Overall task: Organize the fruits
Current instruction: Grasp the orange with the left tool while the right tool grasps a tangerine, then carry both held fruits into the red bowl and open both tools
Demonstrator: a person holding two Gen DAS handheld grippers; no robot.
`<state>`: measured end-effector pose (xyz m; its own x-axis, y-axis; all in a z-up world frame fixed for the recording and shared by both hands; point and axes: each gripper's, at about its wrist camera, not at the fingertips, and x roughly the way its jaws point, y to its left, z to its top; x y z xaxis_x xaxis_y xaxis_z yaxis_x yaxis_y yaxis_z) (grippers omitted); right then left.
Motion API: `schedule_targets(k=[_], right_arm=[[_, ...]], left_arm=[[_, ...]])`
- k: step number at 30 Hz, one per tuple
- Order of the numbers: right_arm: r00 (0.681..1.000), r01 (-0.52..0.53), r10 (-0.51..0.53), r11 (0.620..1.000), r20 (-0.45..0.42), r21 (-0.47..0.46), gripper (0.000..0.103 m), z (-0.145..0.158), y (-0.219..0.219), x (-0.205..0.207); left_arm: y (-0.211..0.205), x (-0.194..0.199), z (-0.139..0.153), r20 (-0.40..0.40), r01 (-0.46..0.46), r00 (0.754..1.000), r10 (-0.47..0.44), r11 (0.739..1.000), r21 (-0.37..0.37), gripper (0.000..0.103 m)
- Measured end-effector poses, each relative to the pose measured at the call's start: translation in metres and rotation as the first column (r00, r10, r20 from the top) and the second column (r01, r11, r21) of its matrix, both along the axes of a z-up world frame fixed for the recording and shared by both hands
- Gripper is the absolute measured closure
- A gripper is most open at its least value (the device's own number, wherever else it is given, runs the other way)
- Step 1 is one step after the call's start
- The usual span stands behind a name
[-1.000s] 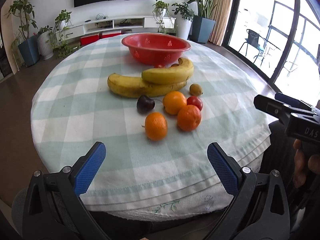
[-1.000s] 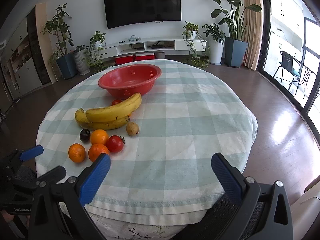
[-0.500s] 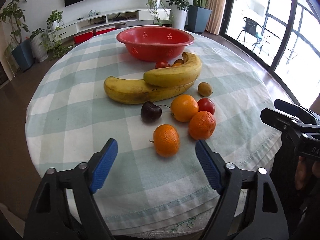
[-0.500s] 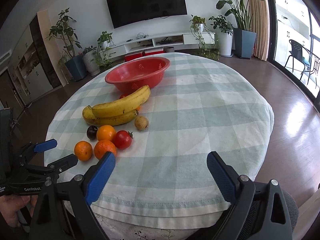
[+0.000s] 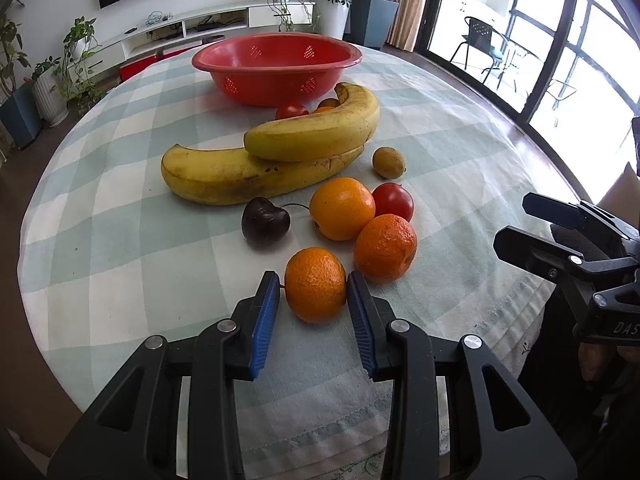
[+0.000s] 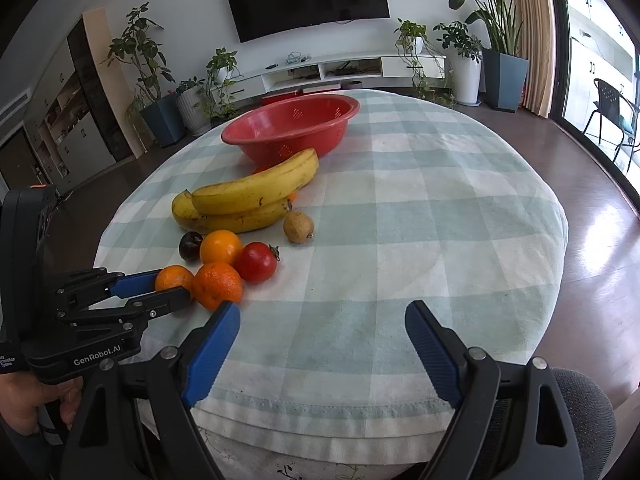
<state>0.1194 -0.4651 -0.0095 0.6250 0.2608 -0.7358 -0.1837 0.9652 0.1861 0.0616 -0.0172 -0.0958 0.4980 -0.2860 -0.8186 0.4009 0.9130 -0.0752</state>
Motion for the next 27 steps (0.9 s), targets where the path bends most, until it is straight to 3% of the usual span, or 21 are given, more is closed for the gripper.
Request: schedule_targets(k=[4,11,27], right_arm=[[1.000,-0.012,0.012,1.000,-0.008,-0.007,0.016,-0.003,0.005,0.000],[0.999,-0.025,0.025,1.000,-0.020,-0.014,0.019,-0.005,0.012,0.001],[0.989,-0.121,0.124,0.992,-0.077,0.033,0.029,-0.018,0.063,0.019]], left_arm=[[0.000,-0.003,0.000,0.011,0.000,1.000,0.000,1.000,0.012,0.070],[0.009,-0.006,0.002,0.002,0.011,1.000,-0.010,0.999,-0.037,0.072],[0.067,-0.032,0.015,0.010,-0.083,0.996,0.087,0.972,-0.218,0.072]])
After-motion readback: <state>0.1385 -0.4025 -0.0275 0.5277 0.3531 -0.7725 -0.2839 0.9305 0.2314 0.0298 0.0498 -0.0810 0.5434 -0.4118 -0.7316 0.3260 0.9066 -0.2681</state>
